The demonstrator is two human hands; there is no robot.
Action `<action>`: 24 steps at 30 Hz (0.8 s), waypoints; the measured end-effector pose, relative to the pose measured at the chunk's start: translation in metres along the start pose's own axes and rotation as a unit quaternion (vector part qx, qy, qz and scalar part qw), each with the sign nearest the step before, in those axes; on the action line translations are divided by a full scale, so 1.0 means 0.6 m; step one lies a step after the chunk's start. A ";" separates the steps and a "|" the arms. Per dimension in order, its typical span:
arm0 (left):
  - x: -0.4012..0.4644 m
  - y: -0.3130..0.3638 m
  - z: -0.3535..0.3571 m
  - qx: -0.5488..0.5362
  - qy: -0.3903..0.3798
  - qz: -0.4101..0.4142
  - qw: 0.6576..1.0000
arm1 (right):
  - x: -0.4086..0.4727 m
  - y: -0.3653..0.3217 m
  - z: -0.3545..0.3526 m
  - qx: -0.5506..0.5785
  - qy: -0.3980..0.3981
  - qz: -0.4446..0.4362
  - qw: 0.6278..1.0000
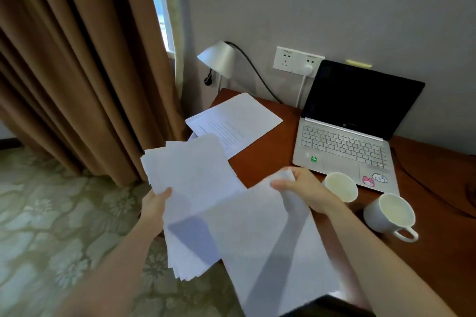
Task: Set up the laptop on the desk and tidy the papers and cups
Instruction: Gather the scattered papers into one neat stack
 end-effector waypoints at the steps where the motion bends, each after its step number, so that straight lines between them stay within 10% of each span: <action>1: 0.001 -0.001 -0.001 -0.008 -0.014 0.004 1.000 | 0.018 -0.027 0.012 0.052 0.002 -0.013 0.999; 7: -0.008 -0.004 -0.004 -0.049 -0.038 -0.027 0.998 | 0.157 -0.079 0.119 0.118 0.077 -0.002 0.990; 16: 0.000 -0.002 -0.002 0.013 0.004 0.008 1.000 | 0.185 0.041 0.147 0.008 0.044 0.254 0.966; 24: 0.025 0.132 0.030 -0.038 -0.160 0.085 0.983 | 0.282 0.002 0.078 0.065 0.227 0.168 0.957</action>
Point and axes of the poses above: each hand's wrist, its own x-axis towards the middle knuckle, its own z-axis out of the palm, y = z × x, the point moved 4 cm from there along x, towards the middle knuckle, and after that the axes turned 4 degrees about x, right-handed, at the moved point
